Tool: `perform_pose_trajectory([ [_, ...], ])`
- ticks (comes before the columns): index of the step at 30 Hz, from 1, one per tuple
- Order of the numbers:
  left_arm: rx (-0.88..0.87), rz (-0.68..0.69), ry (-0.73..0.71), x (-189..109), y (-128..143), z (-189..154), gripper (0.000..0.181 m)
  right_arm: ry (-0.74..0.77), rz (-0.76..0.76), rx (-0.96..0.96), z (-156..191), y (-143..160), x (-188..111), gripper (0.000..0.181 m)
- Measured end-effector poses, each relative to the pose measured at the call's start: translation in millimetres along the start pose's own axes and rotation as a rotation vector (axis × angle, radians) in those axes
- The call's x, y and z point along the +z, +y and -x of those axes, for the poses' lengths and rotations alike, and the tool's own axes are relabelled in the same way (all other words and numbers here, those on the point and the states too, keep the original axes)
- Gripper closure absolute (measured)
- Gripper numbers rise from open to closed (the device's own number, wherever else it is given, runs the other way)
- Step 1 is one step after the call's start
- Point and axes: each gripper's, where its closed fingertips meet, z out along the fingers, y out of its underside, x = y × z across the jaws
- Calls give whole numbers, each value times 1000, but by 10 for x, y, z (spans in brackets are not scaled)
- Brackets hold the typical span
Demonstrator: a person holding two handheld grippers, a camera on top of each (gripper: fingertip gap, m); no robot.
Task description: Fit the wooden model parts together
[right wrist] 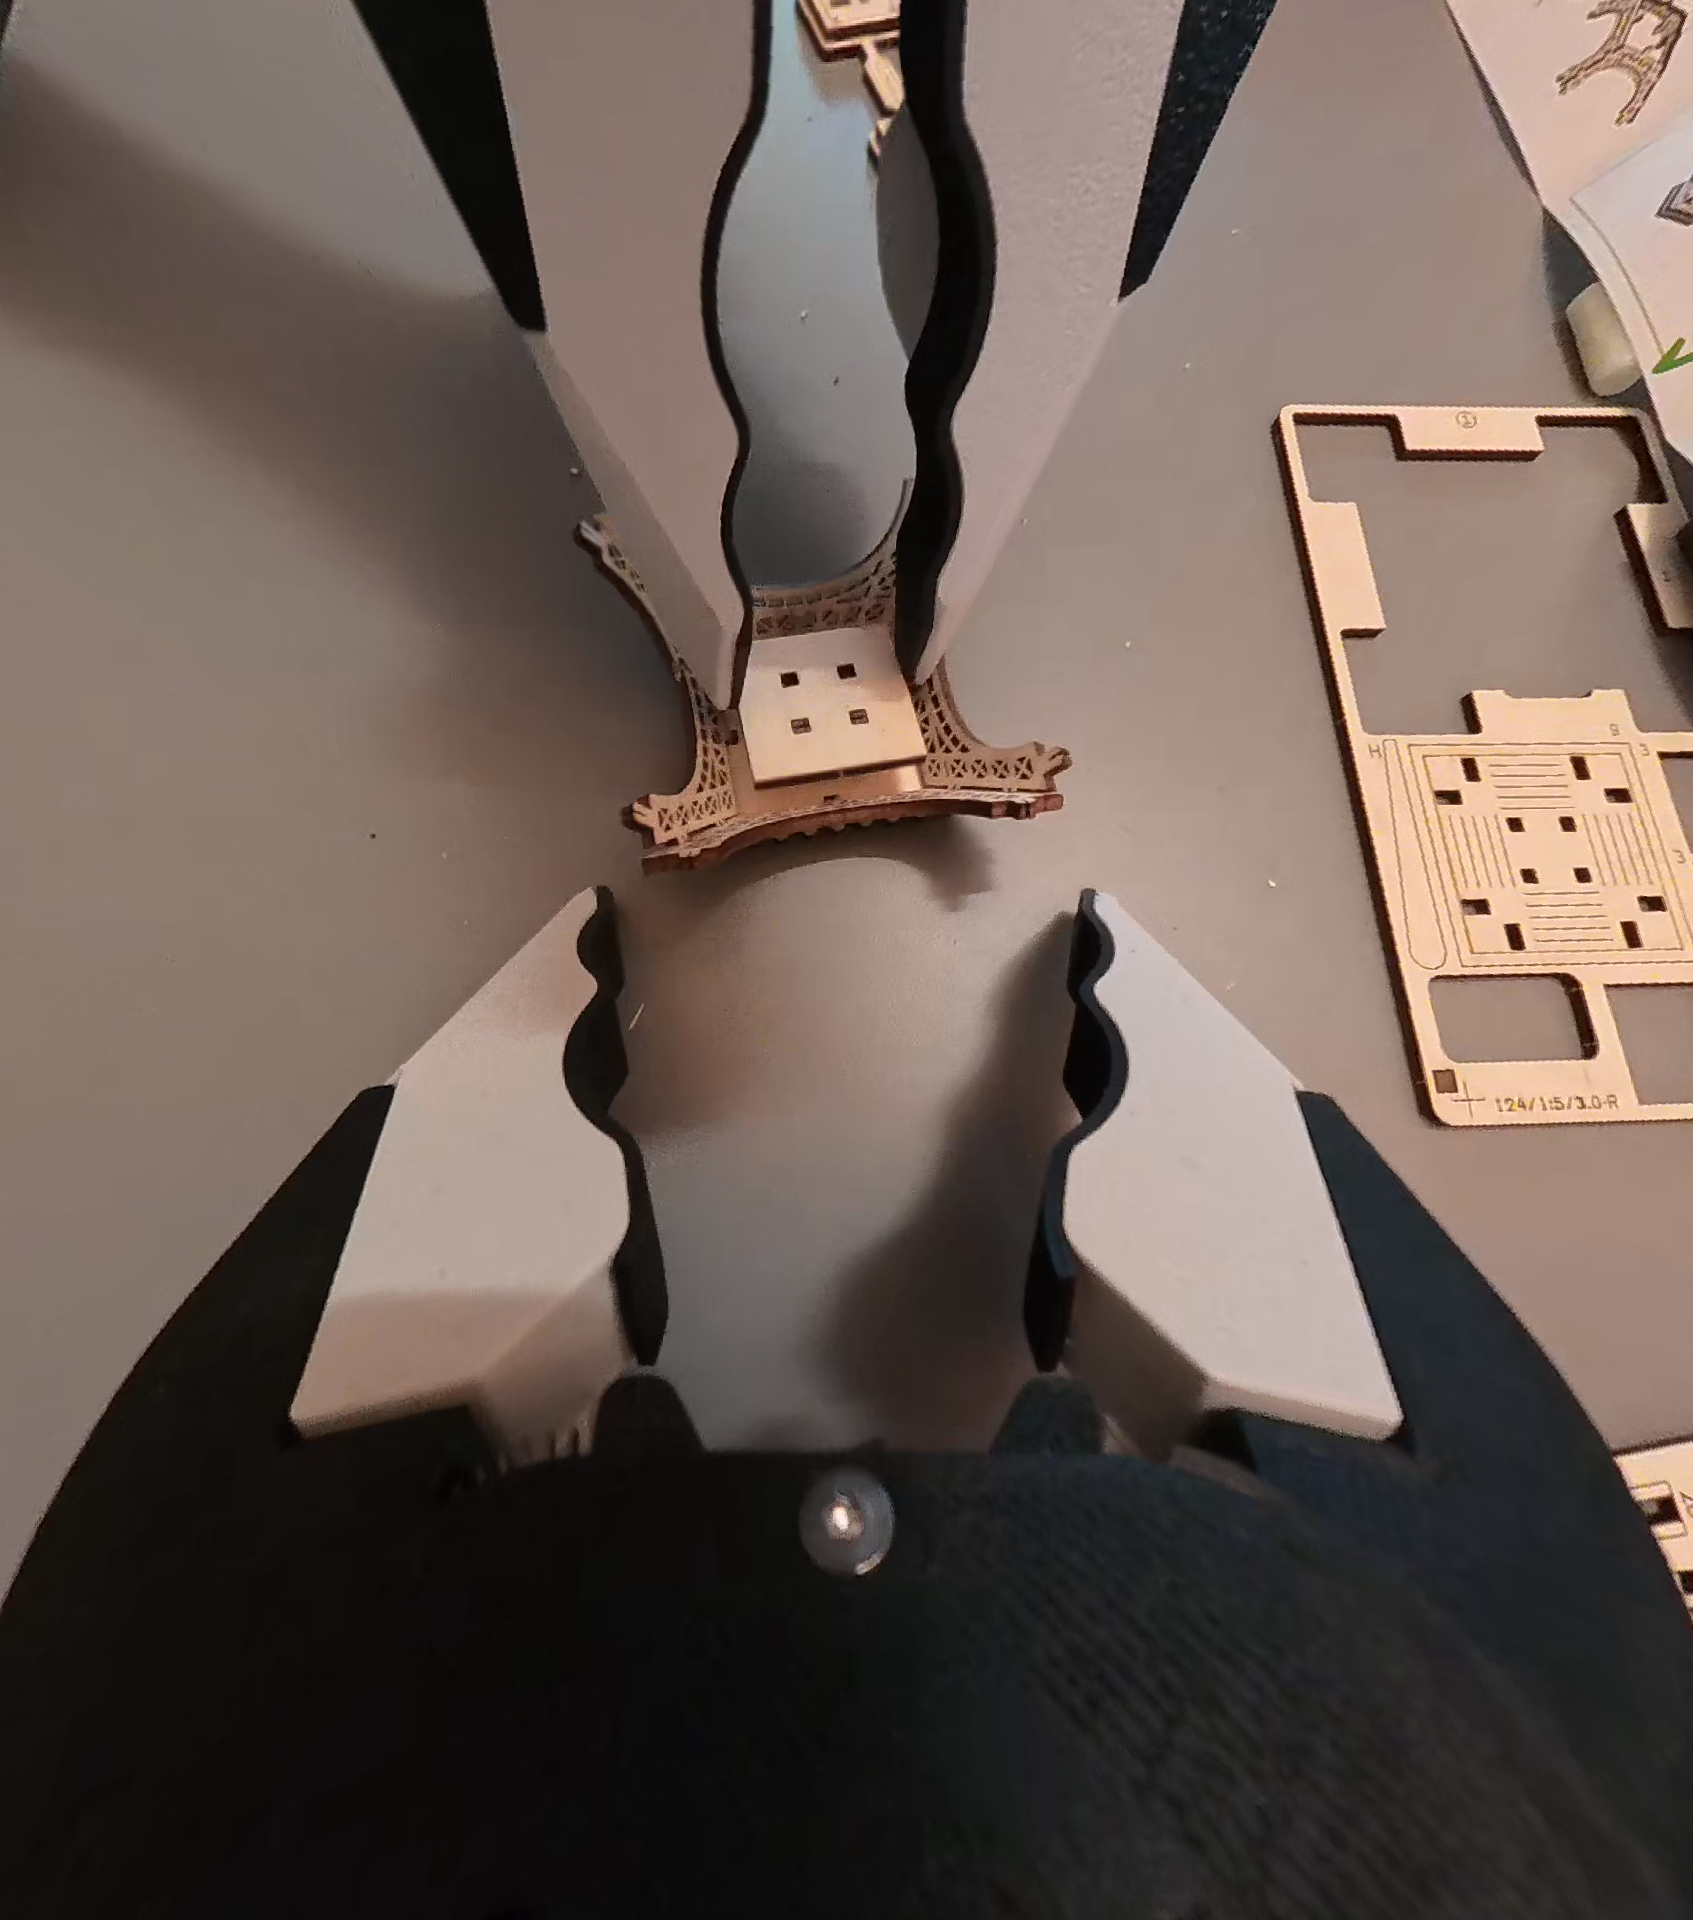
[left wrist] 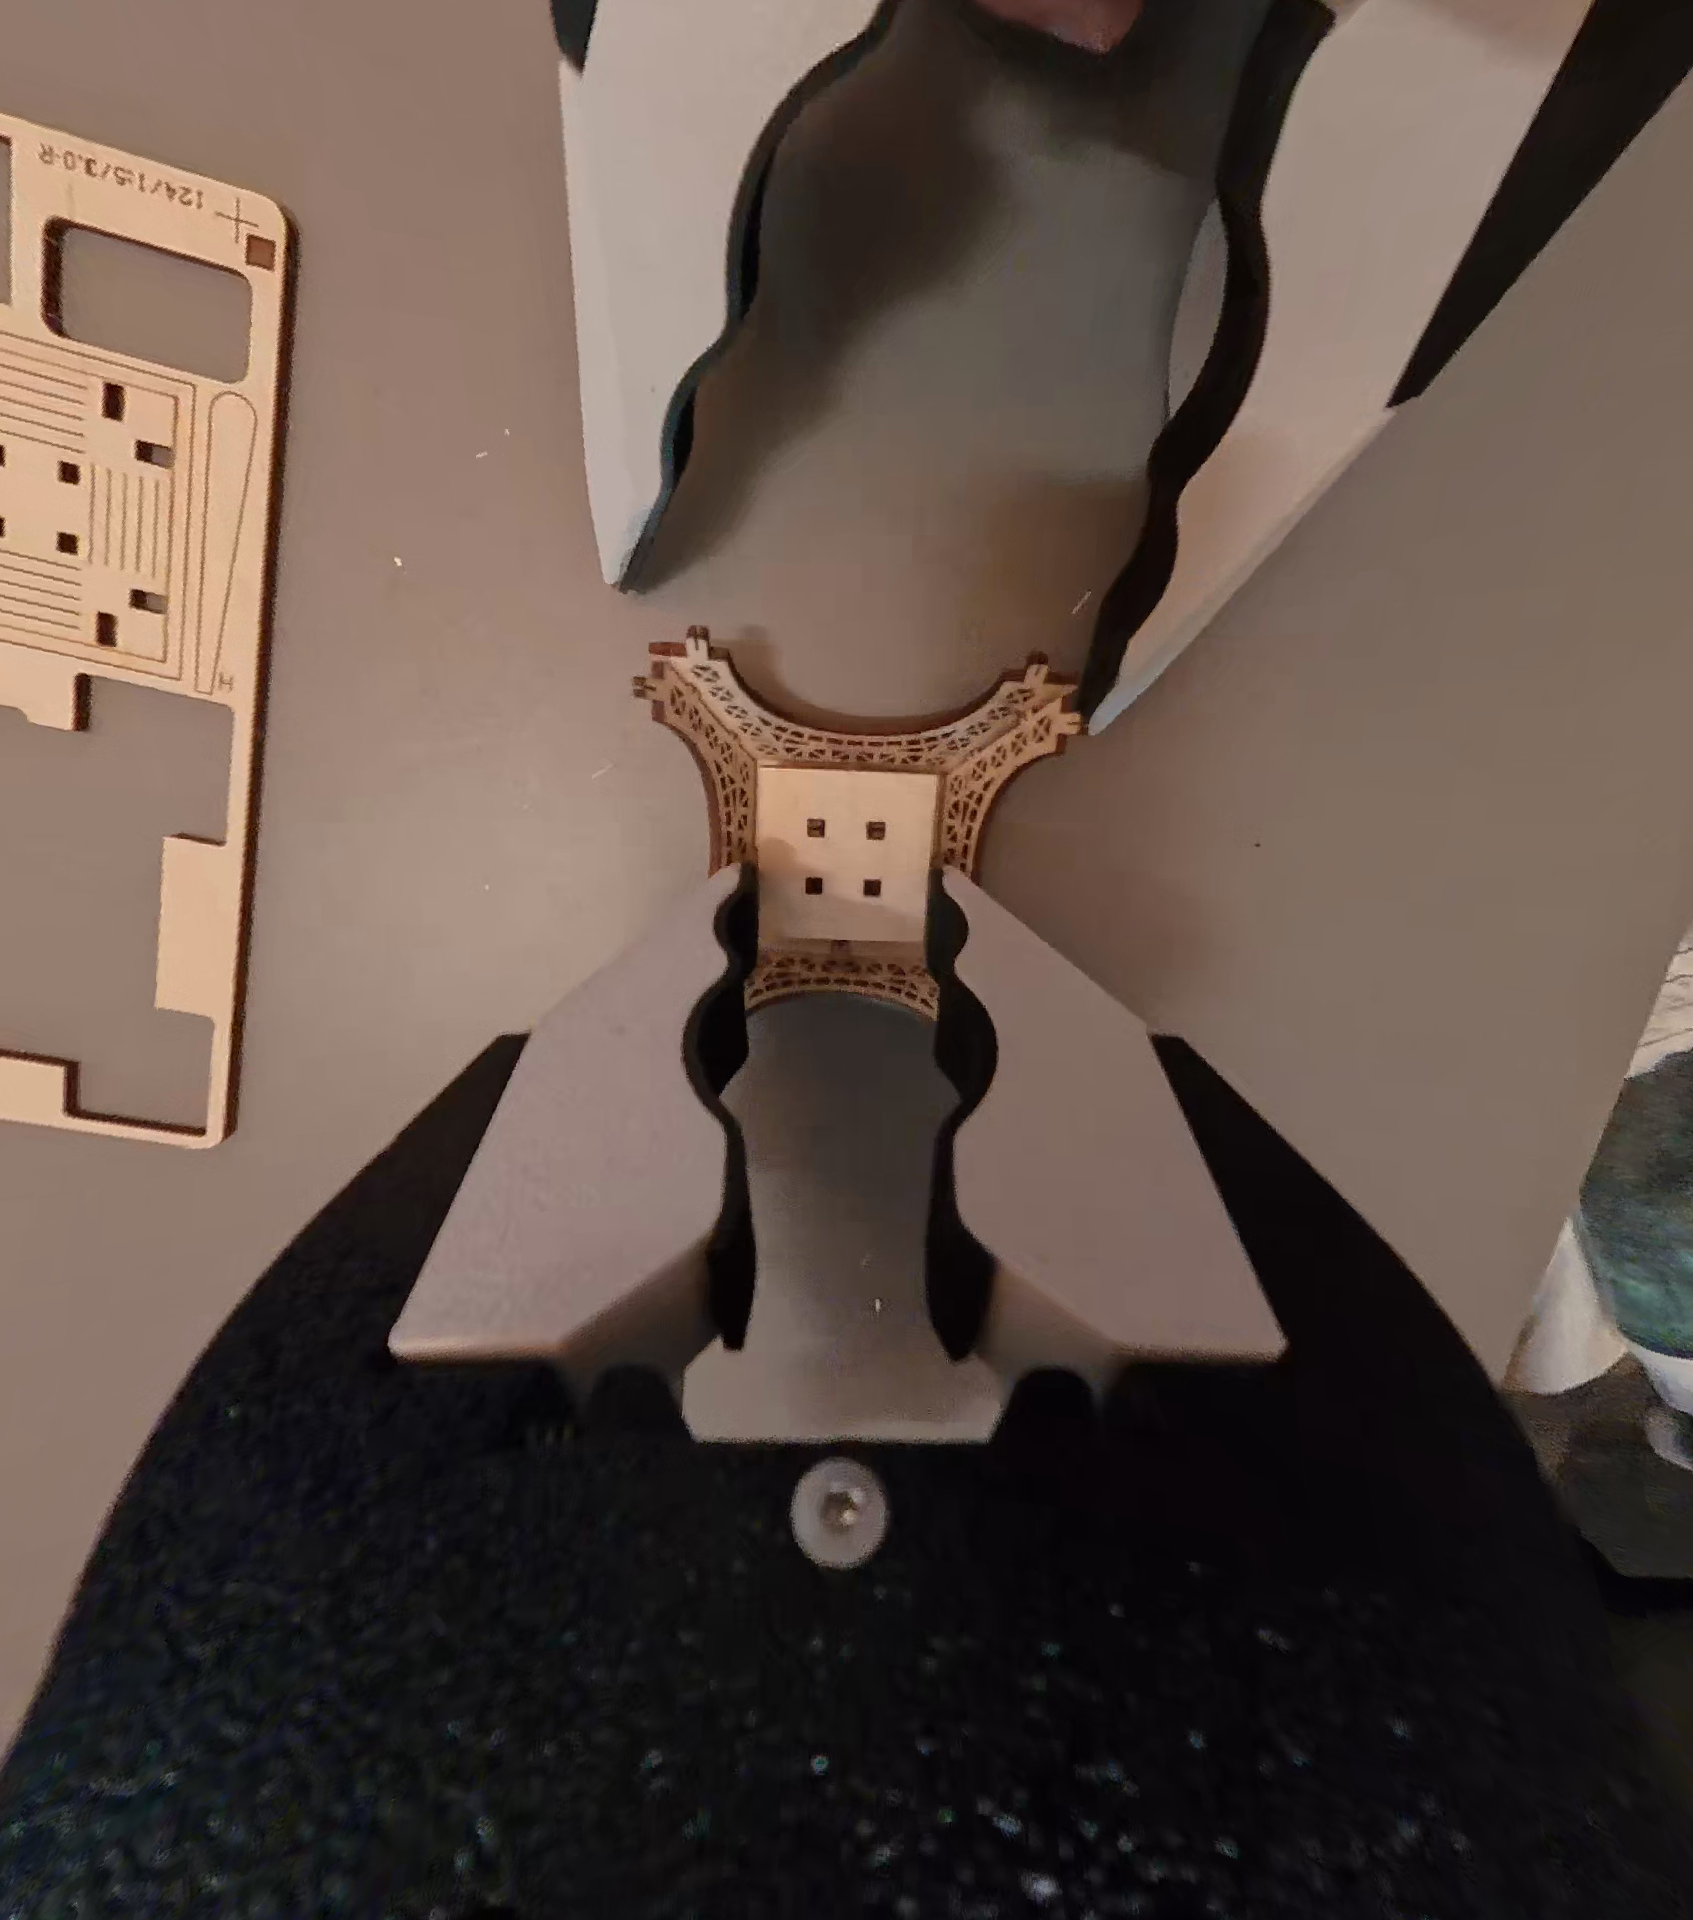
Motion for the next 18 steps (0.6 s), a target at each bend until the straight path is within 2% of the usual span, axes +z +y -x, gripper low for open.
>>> perform_pose_trajectory([
  [18, -141, 30, 59, -15, 9, 68, 152, 1, 7, 26, -33, 8, 14, 96],
])
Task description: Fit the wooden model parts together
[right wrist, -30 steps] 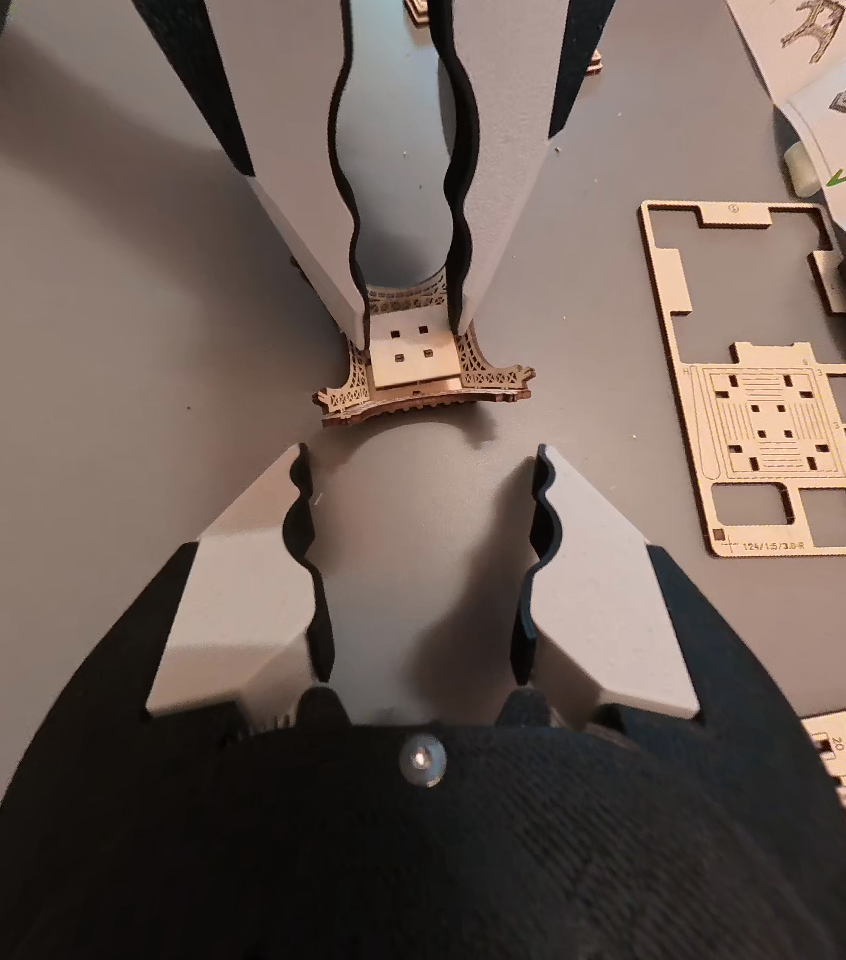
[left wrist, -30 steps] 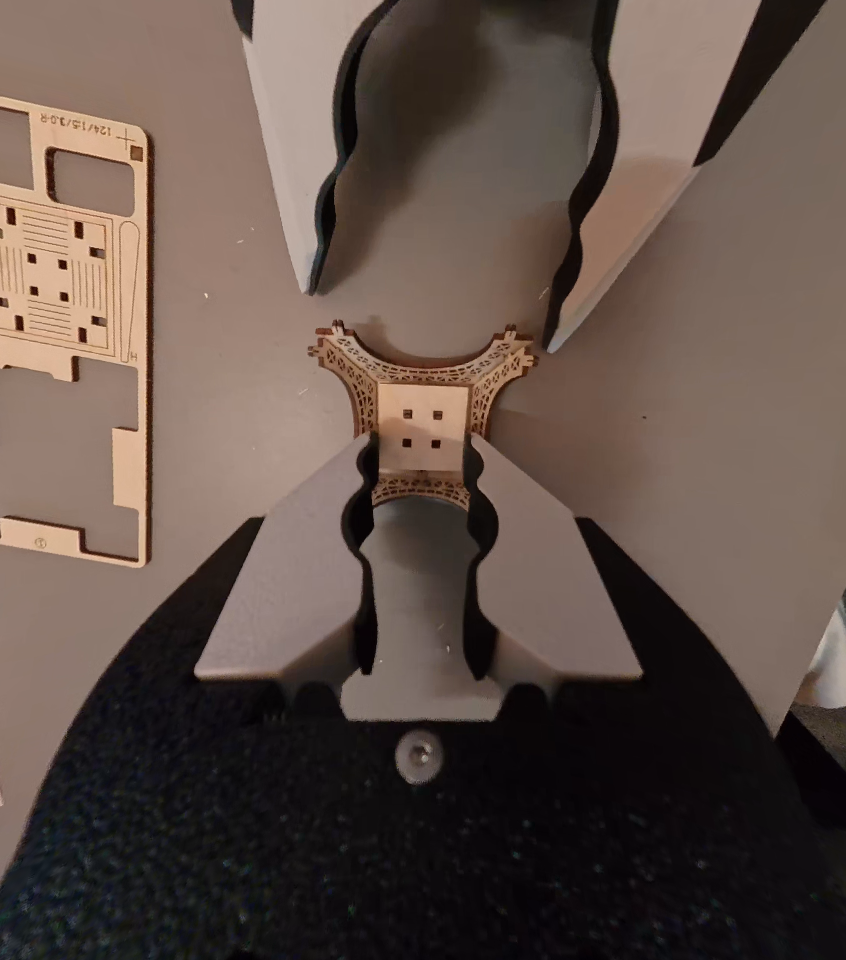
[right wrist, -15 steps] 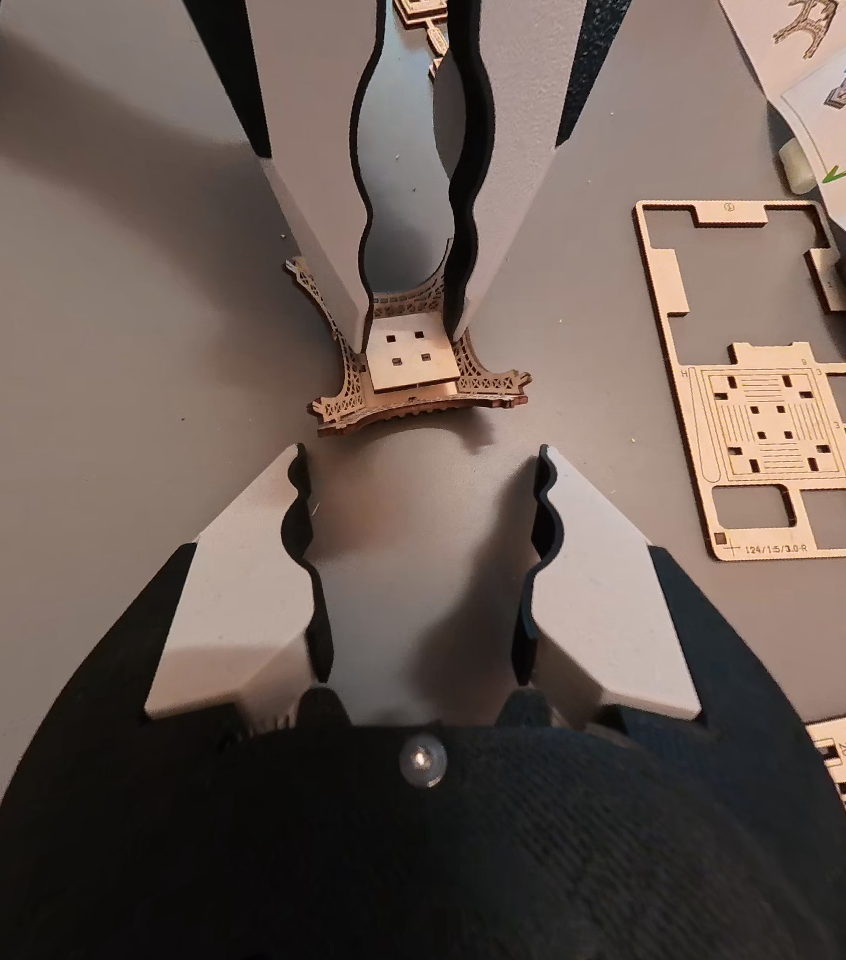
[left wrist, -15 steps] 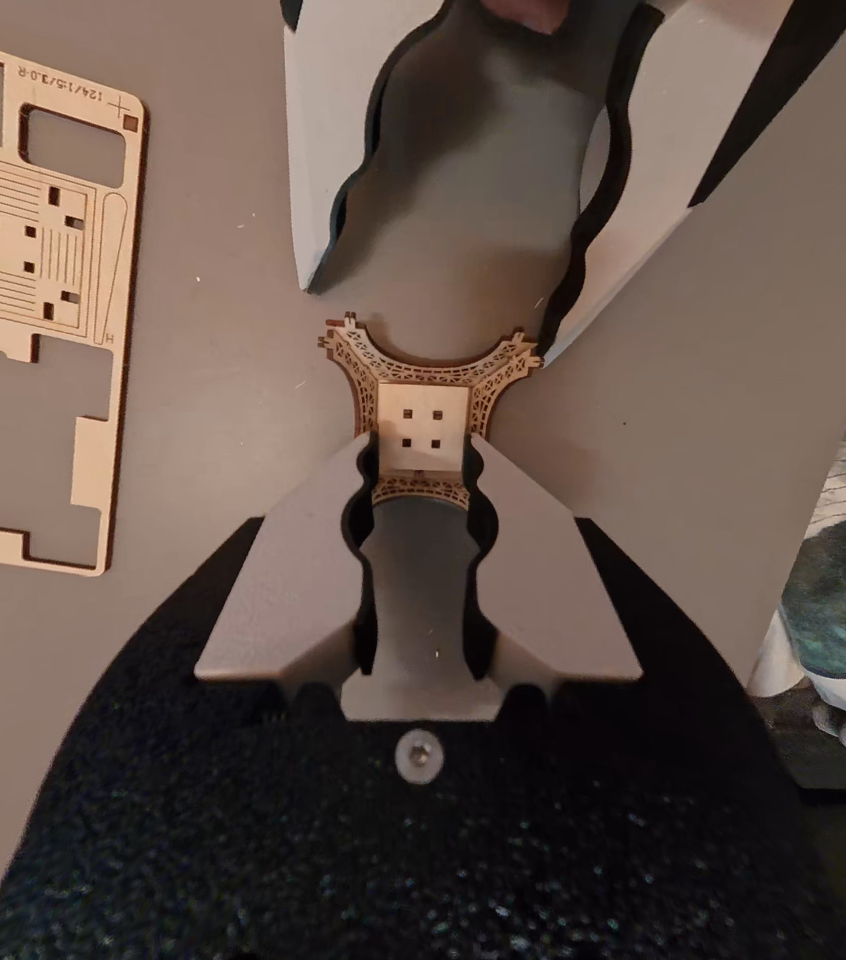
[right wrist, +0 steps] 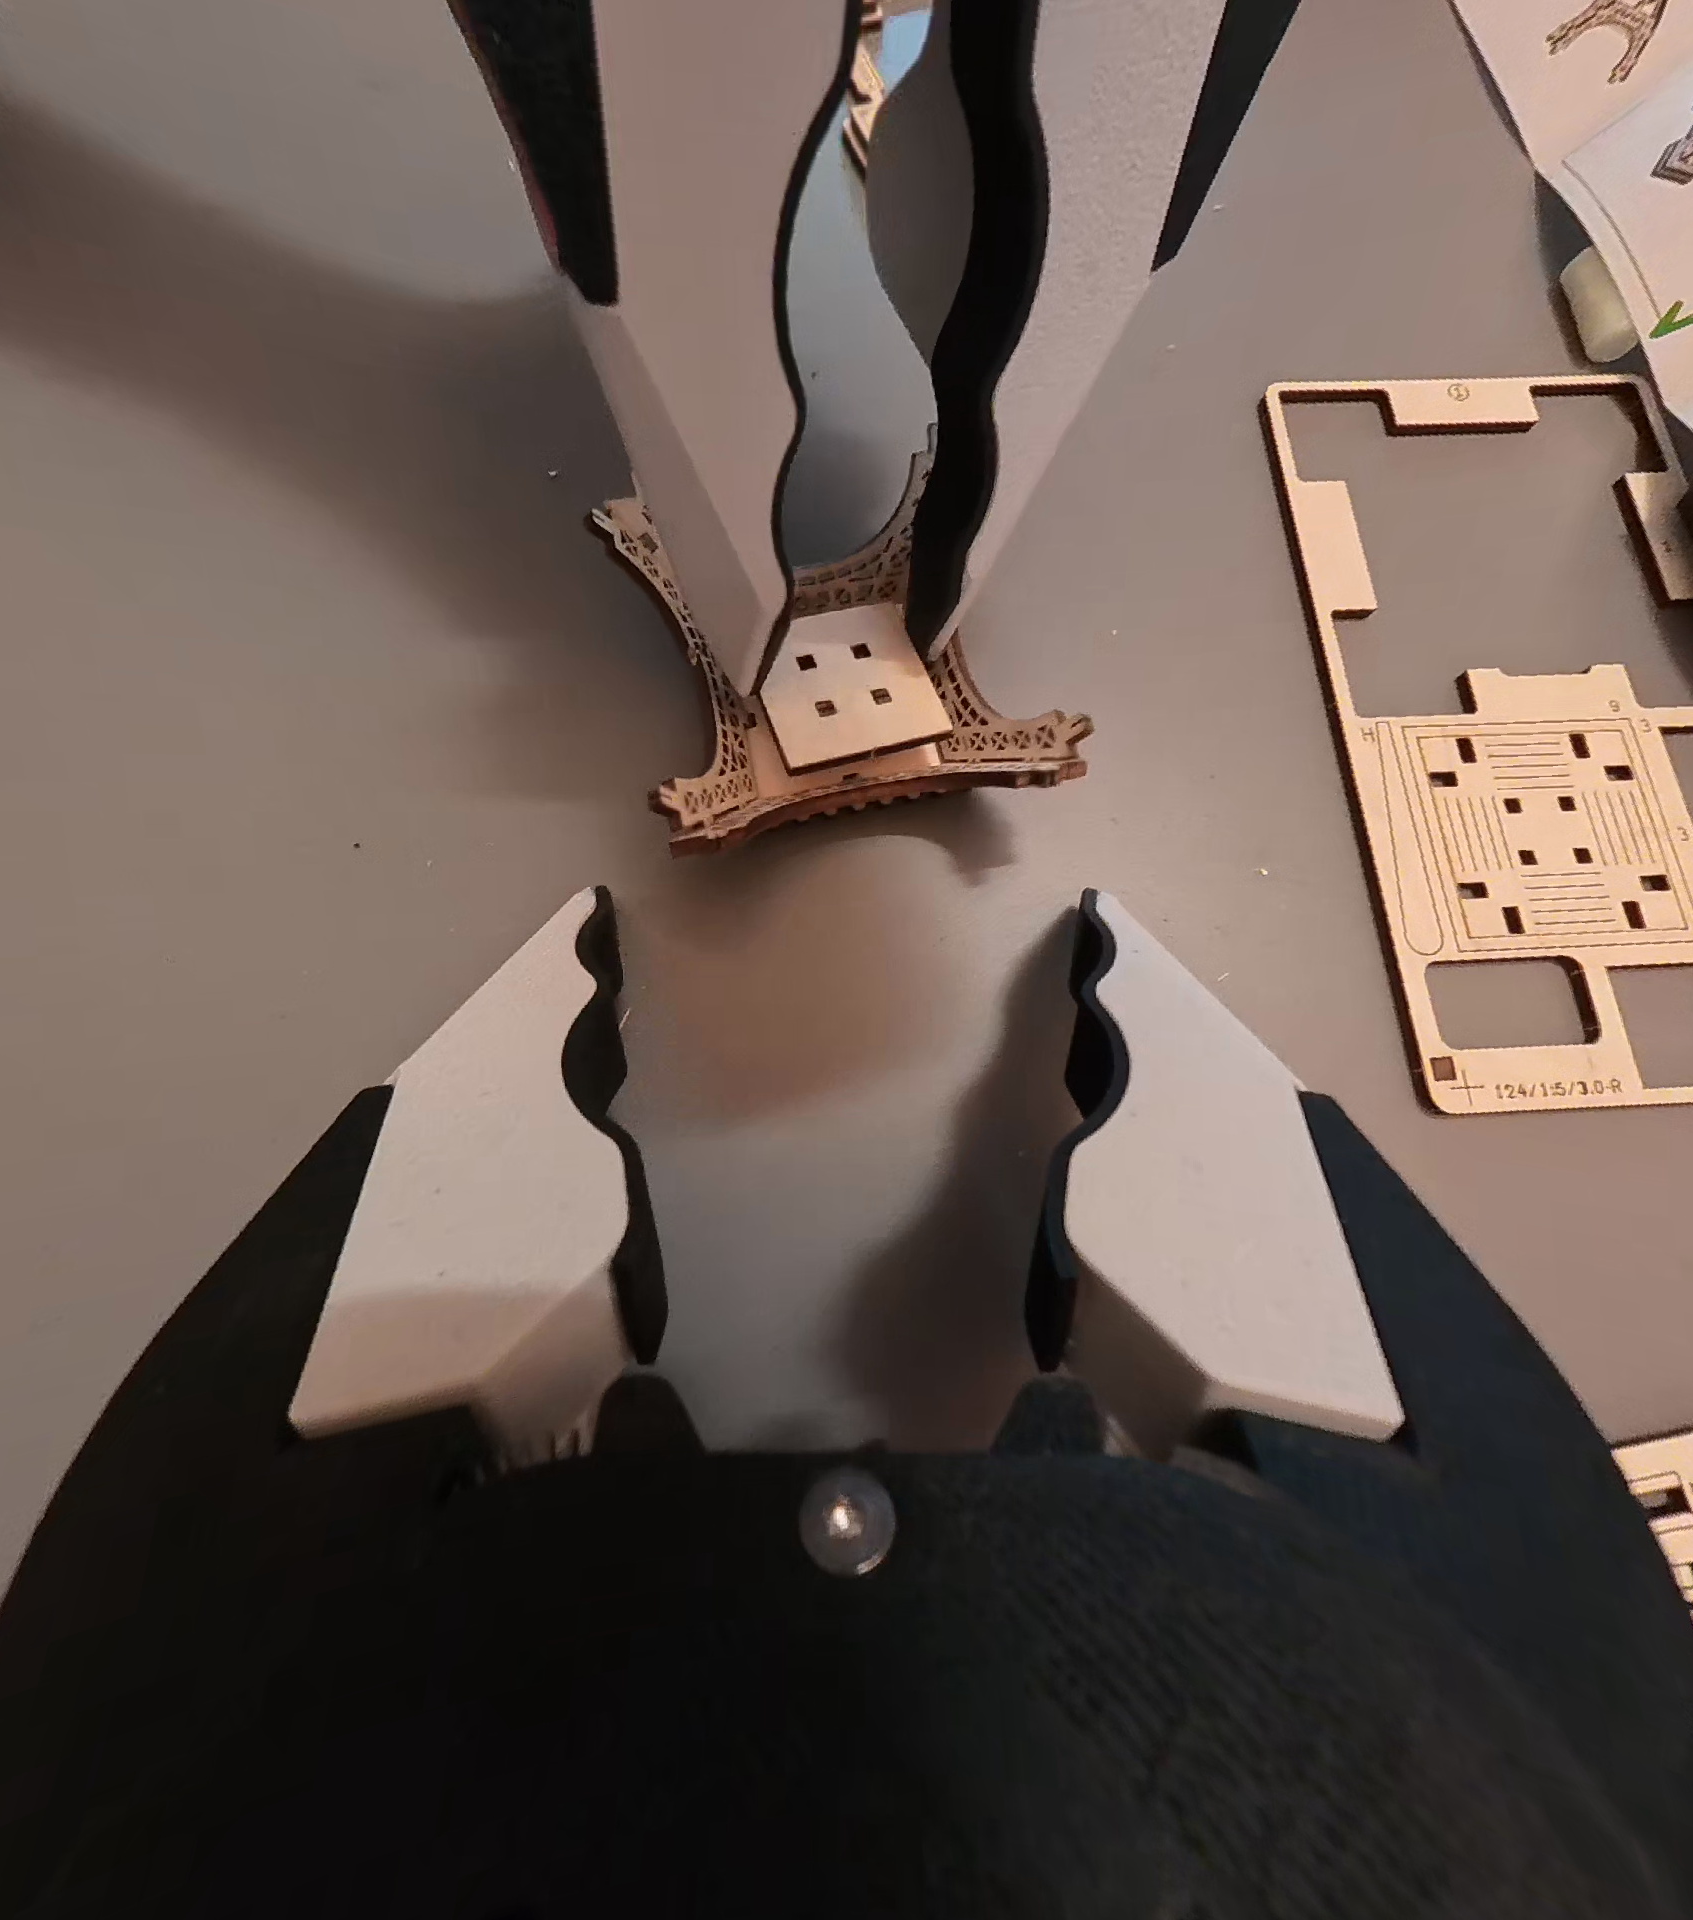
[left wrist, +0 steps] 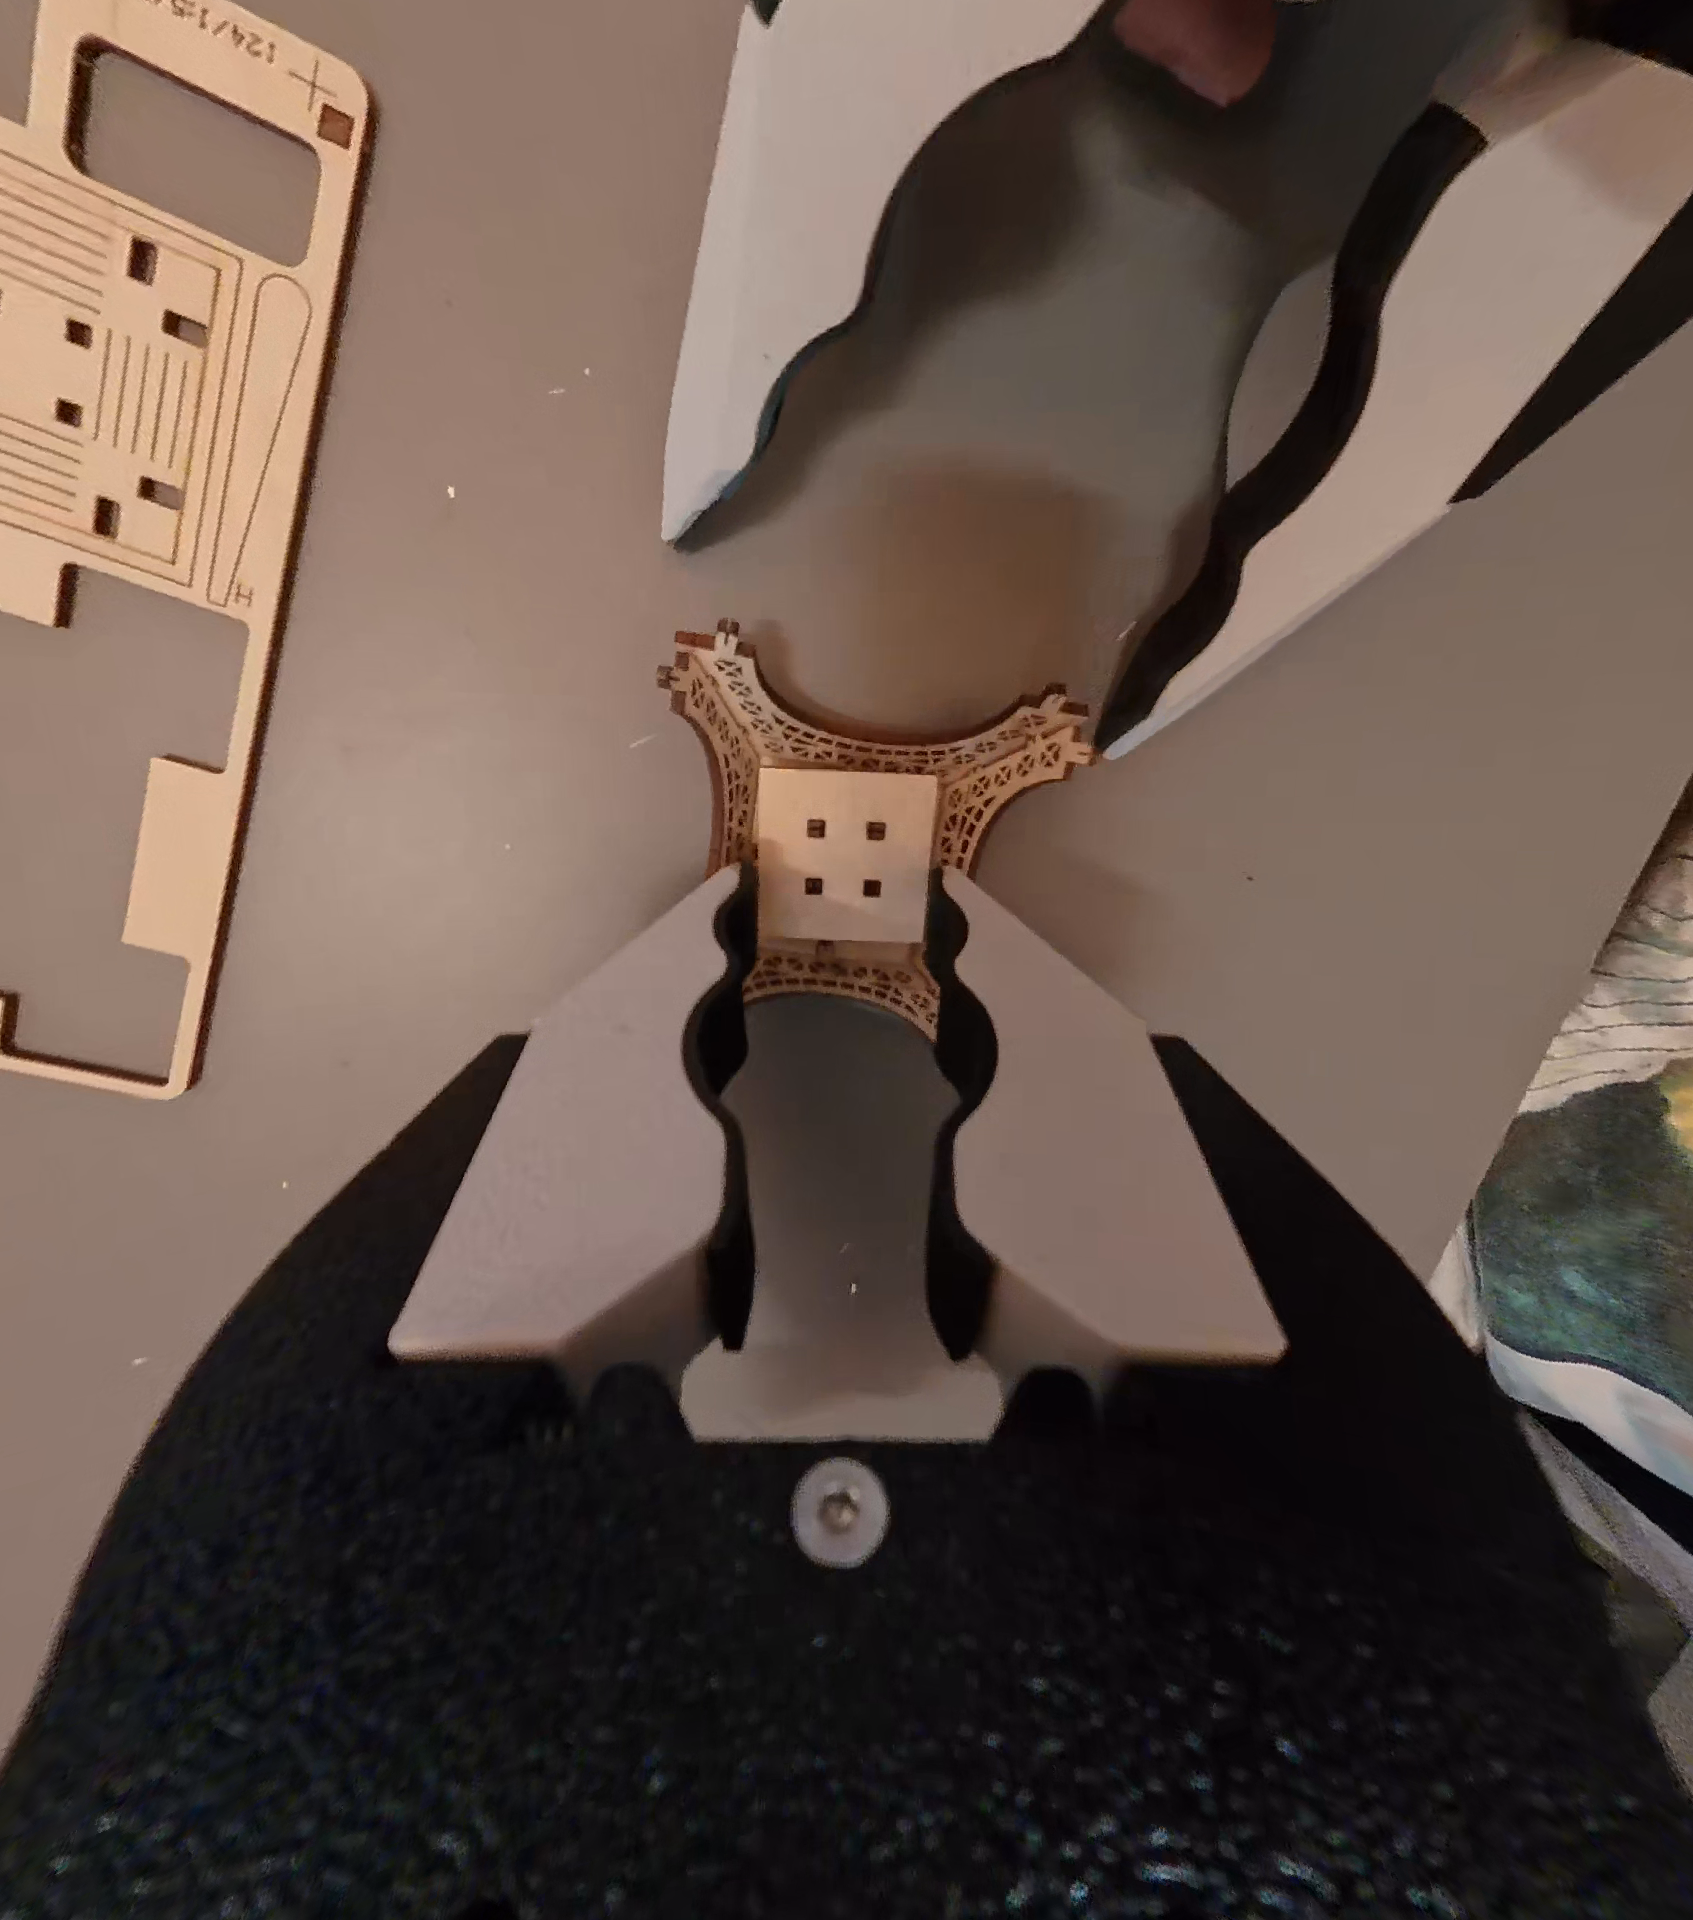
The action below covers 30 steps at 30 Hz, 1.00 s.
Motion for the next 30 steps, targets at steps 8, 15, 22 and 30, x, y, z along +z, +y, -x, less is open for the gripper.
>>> perform_pose_trajectory([
  [8, -40, 12, 27, -3, 44, 45, 152, -8, 3, 6, 3, 5, 3, 96],
  [15, 68, -9, -18, -55, -8, 64, 152, -6, 2, 5, 1, 5, 2, 96],
  [22, 148, 31, -39, -67, 26, 118, 152, -3, 1, 3, 0, 6, 0, 96],
  [30, 199, 111, -109, -52, 44, 112, 152, 11, 2, 27, -30, 23, -22, 99],
])
